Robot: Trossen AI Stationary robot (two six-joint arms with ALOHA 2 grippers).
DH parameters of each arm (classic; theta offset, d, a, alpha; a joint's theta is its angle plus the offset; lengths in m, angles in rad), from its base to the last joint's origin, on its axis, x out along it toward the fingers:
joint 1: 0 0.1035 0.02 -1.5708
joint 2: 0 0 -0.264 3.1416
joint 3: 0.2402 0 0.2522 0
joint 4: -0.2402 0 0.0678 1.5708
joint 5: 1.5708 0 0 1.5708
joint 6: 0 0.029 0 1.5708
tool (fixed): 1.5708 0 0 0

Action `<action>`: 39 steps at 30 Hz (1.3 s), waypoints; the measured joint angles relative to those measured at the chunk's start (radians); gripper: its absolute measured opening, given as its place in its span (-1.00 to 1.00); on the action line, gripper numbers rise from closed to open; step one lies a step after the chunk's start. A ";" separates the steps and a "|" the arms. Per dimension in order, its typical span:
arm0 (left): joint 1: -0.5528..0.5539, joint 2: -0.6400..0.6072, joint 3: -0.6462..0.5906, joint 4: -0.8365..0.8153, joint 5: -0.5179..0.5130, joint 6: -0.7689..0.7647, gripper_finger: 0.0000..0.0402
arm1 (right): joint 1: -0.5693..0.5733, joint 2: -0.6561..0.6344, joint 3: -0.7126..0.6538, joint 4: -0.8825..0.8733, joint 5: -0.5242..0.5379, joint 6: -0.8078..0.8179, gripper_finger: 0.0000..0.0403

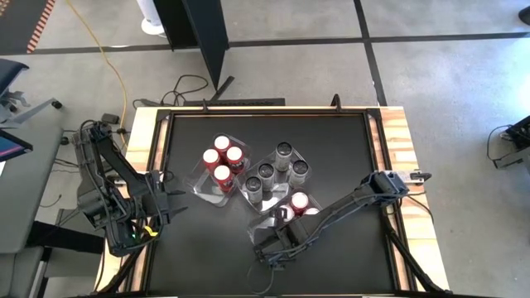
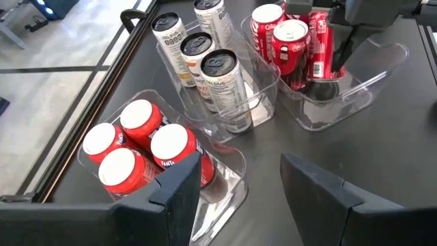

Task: Sort soda cans
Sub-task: Put the red soda can into the right transparent bin

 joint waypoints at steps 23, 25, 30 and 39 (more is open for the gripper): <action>0.000 0.000 0.000 0.000 -0.003 0.014 -0.03 | 0.093 -0.004 0.211 -0.403 0.125 0.240 -0.98; 0.000 0.000 0.000 0.000 -0.003 0.015 -0.03 | 0.113 -0.004 0.211 -0.449 0.125 0.309 -0.98; 0.000 0.000 0.000 0.000 -0.003 0.015 -0.03 | 0.157 -0.004 0.210 -0.546 0.125 0.462 -0.98; 0.000 0.000 0.000 0.003 -0.002 0.010 -0.03 | 0.188 -0.008 0.211 -0.545 0.123 0.572 -0.98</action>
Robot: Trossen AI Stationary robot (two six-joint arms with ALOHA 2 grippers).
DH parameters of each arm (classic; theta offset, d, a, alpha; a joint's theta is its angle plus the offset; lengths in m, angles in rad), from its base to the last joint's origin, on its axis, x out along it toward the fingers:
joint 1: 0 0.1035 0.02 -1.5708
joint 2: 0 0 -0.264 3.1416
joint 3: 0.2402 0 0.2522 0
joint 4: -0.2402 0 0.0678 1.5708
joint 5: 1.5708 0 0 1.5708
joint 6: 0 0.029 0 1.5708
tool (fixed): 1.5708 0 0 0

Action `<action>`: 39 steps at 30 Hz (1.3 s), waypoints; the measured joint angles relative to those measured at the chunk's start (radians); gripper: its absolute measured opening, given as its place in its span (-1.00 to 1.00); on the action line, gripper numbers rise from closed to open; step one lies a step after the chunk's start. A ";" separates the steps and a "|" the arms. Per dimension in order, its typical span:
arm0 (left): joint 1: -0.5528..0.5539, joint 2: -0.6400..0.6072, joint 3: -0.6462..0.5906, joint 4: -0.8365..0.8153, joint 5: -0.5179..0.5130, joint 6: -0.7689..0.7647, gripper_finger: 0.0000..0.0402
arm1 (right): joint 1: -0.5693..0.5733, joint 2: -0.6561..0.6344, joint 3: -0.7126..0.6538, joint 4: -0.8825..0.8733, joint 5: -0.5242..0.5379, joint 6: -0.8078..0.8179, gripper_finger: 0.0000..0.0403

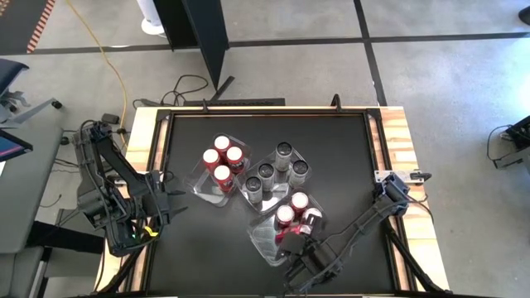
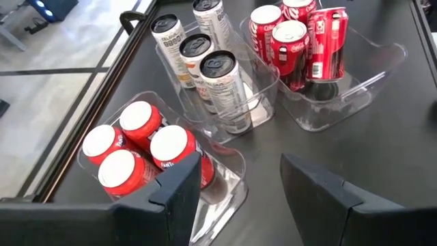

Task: Sort soda cans
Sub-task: Put the red soda can into the right transparent bin

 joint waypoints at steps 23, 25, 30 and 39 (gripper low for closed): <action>0.000 0.000 0.000 0.033 -0.012 0.036 -0.03 | -0.001 -0.026 0.000 0.101 0.188 -0.284 -0.98; 0.000 0.000 0.000 0.033 -0.012 0.048 -0.03 | 0.023 -0.041 0.000 0.117 0.197 -0.291 -0.98; 0.000 0.000 0.000 0.034 -0.013 0.064 -0.03 | 0.071 -0.092 -0.015 0.207 0.225 -0.338 -0.98; 0.000 0.000 0.000 0.051 -0.013 0.066 -0.03 | 0.019 -0.119 -0.014 0.786 -0.078 -0.855 -1.00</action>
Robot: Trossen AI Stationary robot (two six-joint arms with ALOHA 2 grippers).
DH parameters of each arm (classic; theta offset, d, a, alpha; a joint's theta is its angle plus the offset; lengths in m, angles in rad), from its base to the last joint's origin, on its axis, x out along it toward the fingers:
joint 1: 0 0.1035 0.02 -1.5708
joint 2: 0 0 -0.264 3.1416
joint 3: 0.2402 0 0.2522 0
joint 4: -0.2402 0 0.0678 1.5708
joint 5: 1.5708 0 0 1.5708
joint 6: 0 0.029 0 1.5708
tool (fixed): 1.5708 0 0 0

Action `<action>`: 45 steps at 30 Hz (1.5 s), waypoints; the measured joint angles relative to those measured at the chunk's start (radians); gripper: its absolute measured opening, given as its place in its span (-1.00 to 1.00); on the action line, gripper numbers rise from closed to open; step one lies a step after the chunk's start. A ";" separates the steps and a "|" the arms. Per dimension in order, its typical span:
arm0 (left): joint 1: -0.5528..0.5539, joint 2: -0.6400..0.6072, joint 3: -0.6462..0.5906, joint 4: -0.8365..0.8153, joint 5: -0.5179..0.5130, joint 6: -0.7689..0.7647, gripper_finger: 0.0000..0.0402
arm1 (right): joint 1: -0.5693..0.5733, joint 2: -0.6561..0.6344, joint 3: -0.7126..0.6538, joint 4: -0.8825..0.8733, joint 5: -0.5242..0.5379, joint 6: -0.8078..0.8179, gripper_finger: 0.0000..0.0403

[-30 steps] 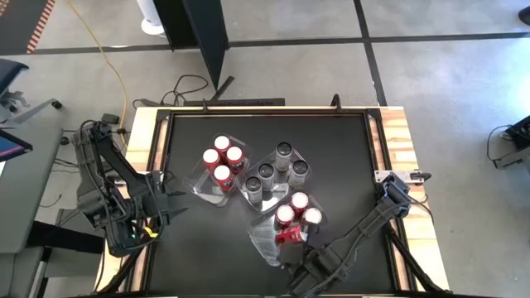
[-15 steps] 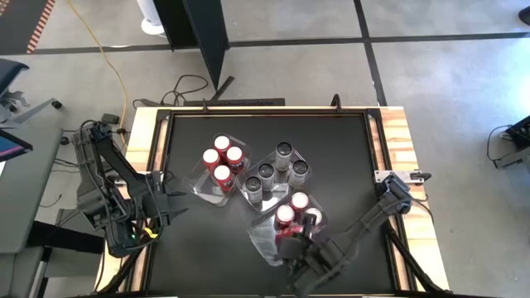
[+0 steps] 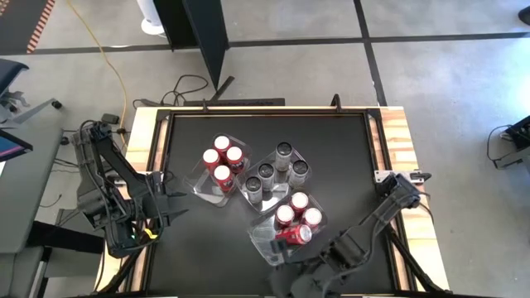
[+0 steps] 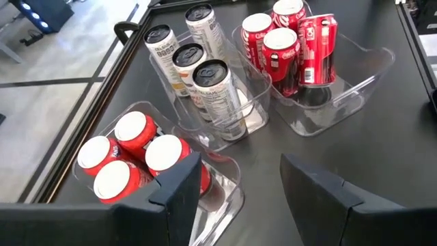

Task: Sort soda cans
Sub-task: Put the red soda can into the right transparent bin

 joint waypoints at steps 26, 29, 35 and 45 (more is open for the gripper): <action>0.000 0.000 0.000 0.002 0.000 -0.007 -0.03 | -0.155 -0.659 -1.055 0.723 -0.080 0.001 -1.00; 0.000 0.000 0.000 0.002 0.000 -0.009 -0.03 | -0.131 -0.712 -1.153 0.679 -0.025 0.126 -1.00; 0.000 0.000 0.000 0.001 0.000 -0.025 -0.03 | -0.075 -0.654 -1.193 0.573 -0.016 0.323 -1.00; 0.000 0.000 0.000 -0.003 -0.001 -0.024 -0.03 | 0.026 -0.647 -1.133 0.367 0.083 0.520 -1.00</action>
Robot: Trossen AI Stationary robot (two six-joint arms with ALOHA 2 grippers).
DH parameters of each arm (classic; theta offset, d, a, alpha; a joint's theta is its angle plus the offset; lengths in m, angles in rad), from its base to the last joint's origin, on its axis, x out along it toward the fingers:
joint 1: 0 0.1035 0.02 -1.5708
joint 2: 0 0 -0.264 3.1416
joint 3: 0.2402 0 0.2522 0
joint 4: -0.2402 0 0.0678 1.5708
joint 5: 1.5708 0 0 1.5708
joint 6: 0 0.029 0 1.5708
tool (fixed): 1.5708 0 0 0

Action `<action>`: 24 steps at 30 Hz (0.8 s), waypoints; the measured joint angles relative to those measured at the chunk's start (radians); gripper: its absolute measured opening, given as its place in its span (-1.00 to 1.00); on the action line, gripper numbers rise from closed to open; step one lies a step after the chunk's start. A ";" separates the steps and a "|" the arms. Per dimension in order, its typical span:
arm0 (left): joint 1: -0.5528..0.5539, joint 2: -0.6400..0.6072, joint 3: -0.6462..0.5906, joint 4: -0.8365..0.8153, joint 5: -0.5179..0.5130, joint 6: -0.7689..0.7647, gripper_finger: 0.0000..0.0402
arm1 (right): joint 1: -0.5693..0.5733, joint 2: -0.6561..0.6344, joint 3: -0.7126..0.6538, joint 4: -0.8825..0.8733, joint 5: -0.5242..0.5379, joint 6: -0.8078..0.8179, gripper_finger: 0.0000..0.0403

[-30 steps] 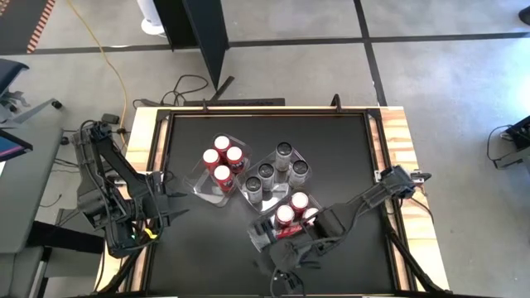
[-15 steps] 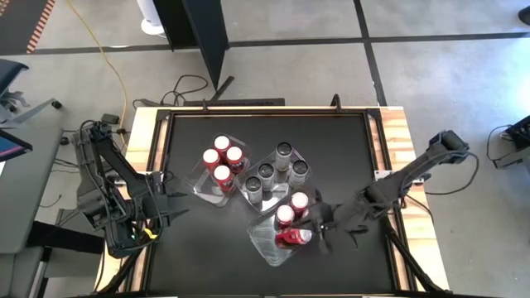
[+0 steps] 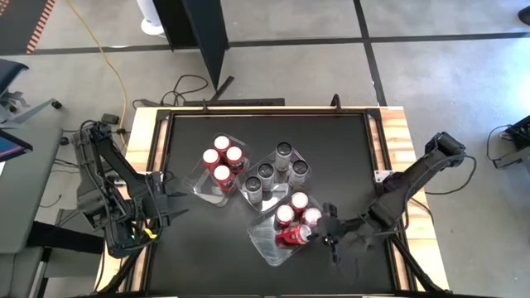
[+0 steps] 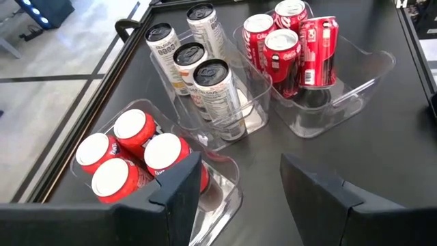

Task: Sort soda cans
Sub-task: Put the red soda can into the right transparent bin

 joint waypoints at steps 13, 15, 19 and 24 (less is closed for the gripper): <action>0.000 0.000 0.000 0.002 -0.001 -0.009 -0.03 | -0.069 0.087 -0.001 -0.026 -0.053 0.046 -1.00; 0.000 0.000 0.000 0.002 -0.001 -0.012 -0.03 | -0.073 0.086 0.000 -0.014 -0.053 0.032 -1.00; 0.000 0.000 0.000 0.001 -0.001 -0.013 -0.03 | -0.084 0.086 0.000 0.008 -0.062 0.020 -1.00; 0.000 0.000 0.000 0.001 -0.001 -0.007 -0.03 | -0.098 0.086 0.000 0.012 -0.074 0.019 -1.00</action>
